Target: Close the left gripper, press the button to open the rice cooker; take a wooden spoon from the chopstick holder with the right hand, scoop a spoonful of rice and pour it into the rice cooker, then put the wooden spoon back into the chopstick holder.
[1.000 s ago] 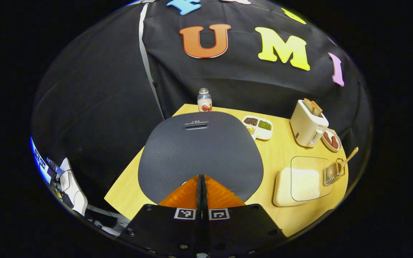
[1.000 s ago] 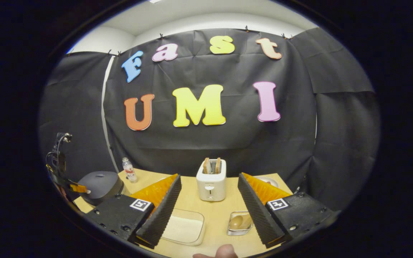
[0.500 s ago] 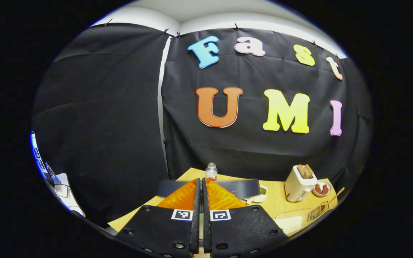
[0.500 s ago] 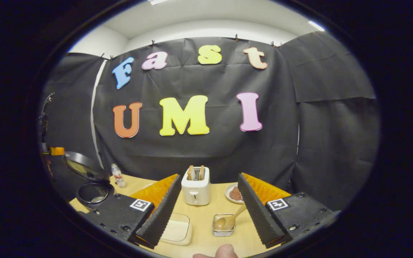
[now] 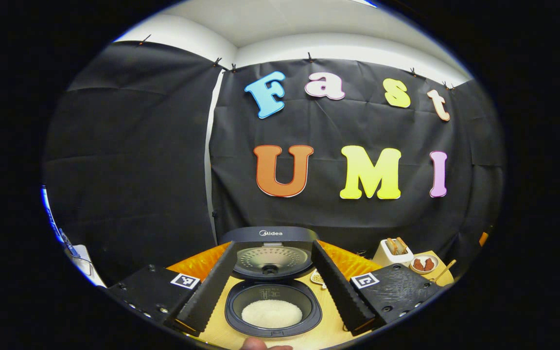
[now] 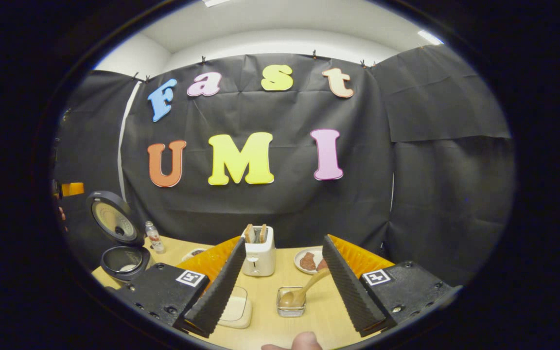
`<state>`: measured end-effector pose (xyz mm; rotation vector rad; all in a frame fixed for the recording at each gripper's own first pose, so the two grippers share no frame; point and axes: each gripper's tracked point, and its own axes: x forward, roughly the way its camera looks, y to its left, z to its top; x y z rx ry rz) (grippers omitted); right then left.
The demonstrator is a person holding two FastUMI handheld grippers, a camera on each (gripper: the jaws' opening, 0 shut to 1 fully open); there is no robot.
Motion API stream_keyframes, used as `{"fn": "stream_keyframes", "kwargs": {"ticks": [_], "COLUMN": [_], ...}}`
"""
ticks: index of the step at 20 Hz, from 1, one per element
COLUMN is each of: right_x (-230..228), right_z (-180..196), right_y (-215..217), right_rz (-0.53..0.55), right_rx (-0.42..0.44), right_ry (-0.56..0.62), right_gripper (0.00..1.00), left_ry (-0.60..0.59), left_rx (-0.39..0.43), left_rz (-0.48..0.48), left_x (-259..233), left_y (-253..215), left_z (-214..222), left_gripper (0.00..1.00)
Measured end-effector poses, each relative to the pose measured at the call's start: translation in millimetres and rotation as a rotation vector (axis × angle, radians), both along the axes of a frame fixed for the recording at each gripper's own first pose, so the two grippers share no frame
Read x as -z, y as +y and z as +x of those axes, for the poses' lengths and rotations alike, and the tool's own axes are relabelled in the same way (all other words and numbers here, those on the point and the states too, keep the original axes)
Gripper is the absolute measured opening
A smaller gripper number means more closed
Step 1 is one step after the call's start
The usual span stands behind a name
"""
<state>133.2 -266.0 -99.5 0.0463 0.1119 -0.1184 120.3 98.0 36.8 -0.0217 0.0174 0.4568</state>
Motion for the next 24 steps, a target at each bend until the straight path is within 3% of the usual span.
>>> {"fn": "stream_keyframes", "kwargs": {"ticks": [4,5,6,9,10,16,22,23,24], "right_x": [19.0,26.2,35.1,64.8,73.5,143.4,211.5,221.5,228.8], "right_z": [-7.9,-8.8,-9.1,-4.2,-0.1,46.6,106.9,115.7,124.5], "right_y": [-15.0,-18.1,-21.3,-31.1,-34.6,-55.1,-71.6,-73.8,-75.7], "right_rz": [0.007,0.011,0.015,0.025,0.026,0.123,0.178,0.179,0.191], "right_rx": [0.029,0.032,0.033,0.027,0.02,-0.043,-0.077,-0.082,-0.084], "right_ry": [0.039,0.054,0.073,0.138,0.157,0.284,0.387,0.403,0.418], "right_gripper": [1.0,0.97,1.0,0.97,1.0,1.0,0.98,0.91,0.91], "left_ry": [-0.008,-0.012,-0.016,-0.007,-0.001,0.015,0.111,0.122,0.133], "left_rx": [0.018,0.023,0.03,0.075,0.076,0.05,-0.025,-0.043,-0.051], "left_rz": [0.007,0.002,0.0,0.013,0.012,-0.044,-0.043,-0.051,-0.065], "left_x": [-1.2,-1.6,-2.1,6.0,8.0,21.8,39.5,42.4,46.5], "left_y": [-23.6,-30.4,-37.8,-62.3,-66.2,-90.5,-92.8,-92.2,-94.9], "left_z": [-12.5,-15.9,-19.1,-22.8,-23.9,-11.4,1.5,3.2,5.5], "left_gripper": [0.87,0.96,0.87,0.87,0.96,0.96,0.96,0.96,0.96]}}
